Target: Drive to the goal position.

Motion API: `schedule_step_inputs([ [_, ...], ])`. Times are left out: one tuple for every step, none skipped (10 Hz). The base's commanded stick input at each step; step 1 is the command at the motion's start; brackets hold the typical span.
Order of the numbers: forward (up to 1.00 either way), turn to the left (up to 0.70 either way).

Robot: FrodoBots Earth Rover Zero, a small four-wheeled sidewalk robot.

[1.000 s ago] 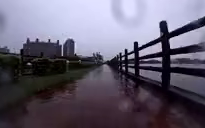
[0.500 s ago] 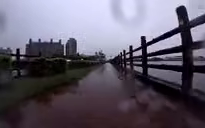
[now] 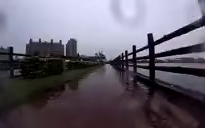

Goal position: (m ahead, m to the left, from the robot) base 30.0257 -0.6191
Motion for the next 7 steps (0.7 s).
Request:
schedule_step_inputs([
  [1.00,0.00],
  [1.00,0.00],
  [1.00,0.00],
  [1.00,0.00],
  [1.00,0.00],
  [1.00,0.02],
  [1.00,0.05],
])
